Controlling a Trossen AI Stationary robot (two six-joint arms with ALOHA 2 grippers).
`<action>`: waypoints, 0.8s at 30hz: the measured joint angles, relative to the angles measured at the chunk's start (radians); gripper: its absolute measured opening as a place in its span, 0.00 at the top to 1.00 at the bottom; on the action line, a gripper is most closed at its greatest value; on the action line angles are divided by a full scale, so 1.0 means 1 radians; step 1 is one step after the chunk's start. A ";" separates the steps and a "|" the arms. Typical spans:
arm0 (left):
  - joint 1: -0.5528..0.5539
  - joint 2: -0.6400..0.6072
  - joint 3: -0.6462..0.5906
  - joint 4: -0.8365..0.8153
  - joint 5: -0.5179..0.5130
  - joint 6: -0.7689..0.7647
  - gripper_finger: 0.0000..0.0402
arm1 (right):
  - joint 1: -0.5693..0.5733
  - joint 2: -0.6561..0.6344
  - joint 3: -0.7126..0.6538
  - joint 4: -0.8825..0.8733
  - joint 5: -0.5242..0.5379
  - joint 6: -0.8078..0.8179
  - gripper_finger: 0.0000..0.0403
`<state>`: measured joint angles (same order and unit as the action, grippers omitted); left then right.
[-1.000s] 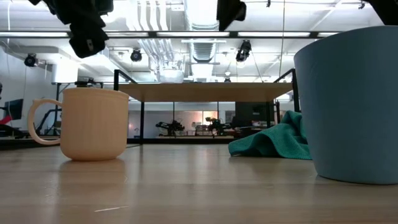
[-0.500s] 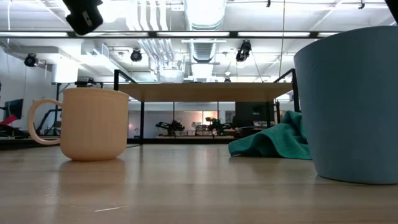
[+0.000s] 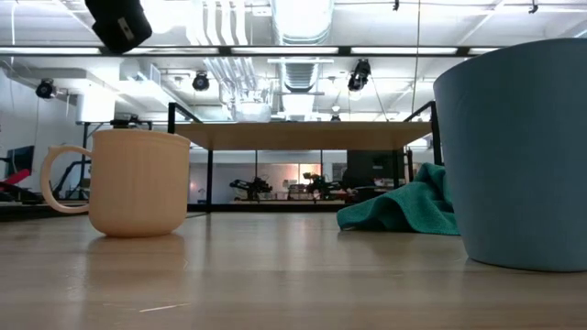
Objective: Stack small to large cups/mugs on shelf
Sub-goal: Put the orange mug on the shelf
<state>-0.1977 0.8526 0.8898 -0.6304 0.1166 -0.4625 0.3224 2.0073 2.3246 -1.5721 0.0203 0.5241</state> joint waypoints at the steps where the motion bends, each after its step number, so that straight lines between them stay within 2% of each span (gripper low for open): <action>1: -0.004 0.010 0.000 0.001 0.000 0.001 0.75 | 0.005 0.004 -0.008 0.002 -0.001 0.000 0.69; 10: -0.015 0.112 -0.010 0.002 -0.003 0.000 0.75 | 0.014 0.005 -0.119 0.001 -0.023 0.112 0.69; 24: -0.087 0.280 -0.003 0.134 0.002 -0.024 0.75 | 0.011 0.004 -0.133 0.005 -0.019 0.026 0.69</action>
<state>-0.2848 1.1325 0.8864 -0.4961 0.1188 -0.4864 0.3336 2.0109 2.1914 -1.5672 0.0013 0.5498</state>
